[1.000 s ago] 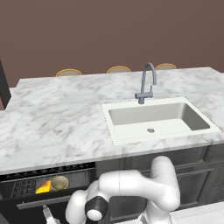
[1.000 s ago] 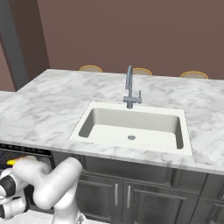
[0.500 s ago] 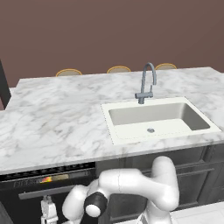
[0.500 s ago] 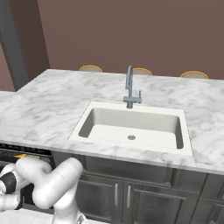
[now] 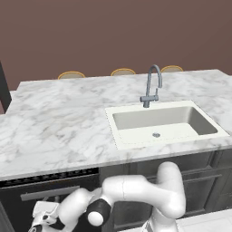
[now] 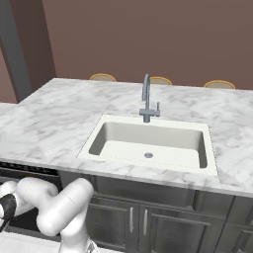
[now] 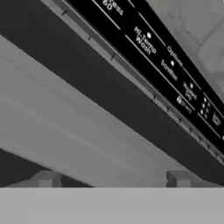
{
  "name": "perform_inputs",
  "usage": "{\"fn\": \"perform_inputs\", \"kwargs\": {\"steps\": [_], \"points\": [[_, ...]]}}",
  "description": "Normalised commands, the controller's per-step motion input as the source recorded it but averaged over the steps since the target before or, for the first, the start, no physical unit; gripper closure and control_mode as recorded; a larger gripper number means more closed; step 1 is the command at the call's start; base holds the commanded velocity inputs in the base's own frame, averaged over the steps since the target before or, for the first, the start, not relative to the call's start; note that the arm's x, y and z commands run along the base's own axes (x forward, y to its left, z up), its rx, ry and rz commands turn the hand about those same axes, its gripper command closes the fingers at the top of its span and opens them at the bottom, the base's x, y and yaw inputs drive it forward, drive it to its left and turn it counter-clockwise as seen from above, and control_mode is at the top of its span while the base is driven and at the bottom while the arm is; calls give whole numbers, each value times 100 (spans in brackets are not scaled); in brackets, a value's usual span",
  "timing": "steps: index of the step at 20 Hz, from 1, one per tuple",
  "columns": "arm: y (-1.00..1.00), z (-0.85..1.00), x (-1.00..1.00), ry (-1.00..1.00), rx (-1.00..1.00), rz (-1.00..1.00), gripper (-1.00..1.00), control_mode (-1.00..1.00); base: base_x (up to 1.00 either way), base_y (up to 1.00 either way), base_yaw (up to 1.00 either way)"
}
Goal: Pick up the cup and bowl from the counter, place them in the dishwasher, and close the dishwasher door.
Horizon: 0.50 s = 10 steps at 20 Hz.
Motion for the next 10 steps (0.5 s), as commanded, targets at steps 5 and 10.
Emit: {"fn": "perform_inputs", "kwargs": {"steps": [5, 10], "points": [[0, -50, 53, 0, 74, -26, -100, -100, 0, 0, 0], [-19, -38, 66, 0, 77, -23, -100, -100, 0, 0, 0]]}}
